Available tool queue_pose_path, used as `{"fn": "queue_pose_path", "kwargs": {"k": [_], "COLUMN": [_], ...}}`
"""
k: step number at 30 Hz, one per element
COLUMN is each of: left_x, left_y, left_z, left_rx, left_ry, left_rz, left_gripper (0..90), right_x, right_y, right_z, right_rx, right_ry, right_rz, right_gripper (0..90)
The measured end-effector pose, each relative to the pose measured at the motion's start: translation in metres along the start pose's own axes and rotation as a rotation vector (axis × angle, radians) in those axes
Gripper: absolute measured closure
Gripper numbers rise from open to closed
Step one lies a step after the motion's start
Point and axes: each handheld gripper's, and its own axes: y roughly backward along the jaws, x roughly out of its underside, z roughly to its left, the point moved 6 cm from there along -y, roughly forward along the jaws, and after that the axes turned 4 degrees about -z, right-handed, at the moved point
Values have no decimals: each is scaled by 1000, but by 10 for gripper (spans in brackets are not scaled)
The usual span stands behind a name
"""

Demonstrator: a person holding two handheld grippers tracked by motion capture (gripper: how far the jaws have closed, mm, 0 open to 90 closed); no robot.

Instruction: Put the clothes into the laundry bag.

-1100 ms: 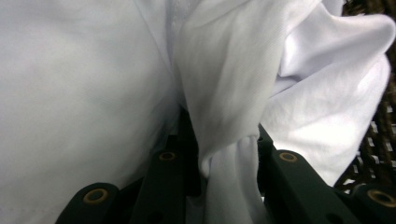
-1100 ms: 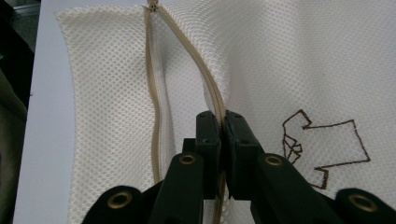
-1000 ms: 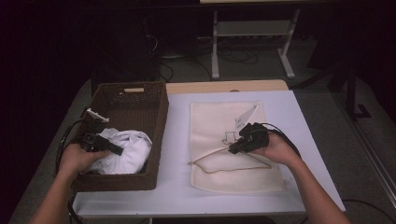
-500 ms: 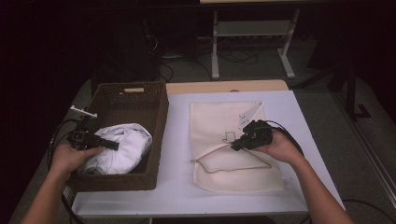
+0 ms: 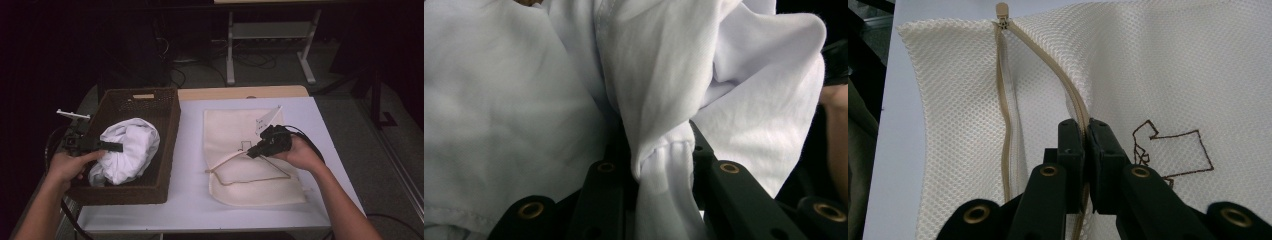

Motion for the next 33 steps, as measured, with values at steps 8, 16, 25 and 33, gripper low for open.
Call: {"fn": "queue_pose_path", "kwargs": {"k": [8,16,25,33], "left_x": [-9,-18,-29,-37], "left_y": [13,27,30,19], "left_z": [-18,-41,-80,-117], "left_rx": [65,106,175,232], "left_ry": [-27,-52,-106,-159], "left_rz": [-50,-95,-104,-93], "left_gripper": [755,754,754,755], "right_x": [-4,-9,-15,-25], "right_y": [4,8,18,25], "right_z": [-4,-8,-16,-22], "right_rx": [8,14,26,37], "right_ry": [-9,-11,-28,-41], "right_rz": [-14,-19,-51,-64], "right_gripper": [844,844,848,850]}}
